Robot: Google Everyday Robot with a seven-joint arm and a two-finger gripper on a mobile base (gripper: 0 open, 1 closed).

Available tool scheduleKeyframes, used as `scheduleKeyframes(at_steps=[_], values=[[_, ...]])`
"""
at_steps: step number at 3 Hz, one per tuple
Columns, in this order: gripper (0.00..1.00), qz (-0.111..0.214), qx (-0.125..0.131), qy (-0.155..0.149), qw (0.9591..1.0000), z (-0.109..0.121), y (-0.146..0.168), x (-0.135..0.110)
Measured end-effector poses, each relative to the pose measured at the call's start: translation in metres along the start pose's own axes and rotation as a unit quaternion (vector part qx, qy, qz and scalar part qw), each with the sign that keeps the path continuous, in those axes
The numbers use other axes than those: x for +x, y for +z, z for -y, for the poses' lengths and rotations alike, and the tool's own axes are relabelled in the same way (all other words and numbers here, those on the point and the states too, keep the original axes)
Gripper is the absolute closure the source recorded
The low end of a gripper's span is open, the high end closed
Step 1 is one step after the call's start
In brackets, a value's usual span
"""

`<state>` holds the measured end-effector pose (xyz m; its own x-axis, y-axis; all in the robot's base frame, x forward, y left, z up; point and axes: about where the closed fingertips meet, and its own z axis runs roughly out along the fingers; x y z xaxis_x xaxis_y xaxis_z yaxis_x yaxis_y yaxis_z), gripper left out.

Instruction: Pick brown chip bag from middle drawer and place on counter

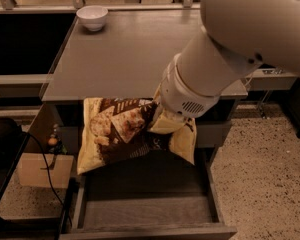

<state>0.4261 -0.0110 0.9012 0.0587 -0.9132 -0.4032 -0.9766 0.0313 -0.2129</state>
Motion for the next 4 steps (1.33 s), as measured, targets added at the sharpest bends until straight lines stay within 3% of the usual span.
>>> scheduleKeyframes(at_steps=[1, 2, 4], values=[[1.00, -0.005, -0.003, -0.005, 1.0000, 0.013, -0.029, -0.015], [1.00, -0.007, 0.014, -0.023, 0.9996, 0.044, -0.051, -0.032], [1.00, 0.005, 0.057, -0.057, 0.9967, 0.095, -0.042, -0.045]])
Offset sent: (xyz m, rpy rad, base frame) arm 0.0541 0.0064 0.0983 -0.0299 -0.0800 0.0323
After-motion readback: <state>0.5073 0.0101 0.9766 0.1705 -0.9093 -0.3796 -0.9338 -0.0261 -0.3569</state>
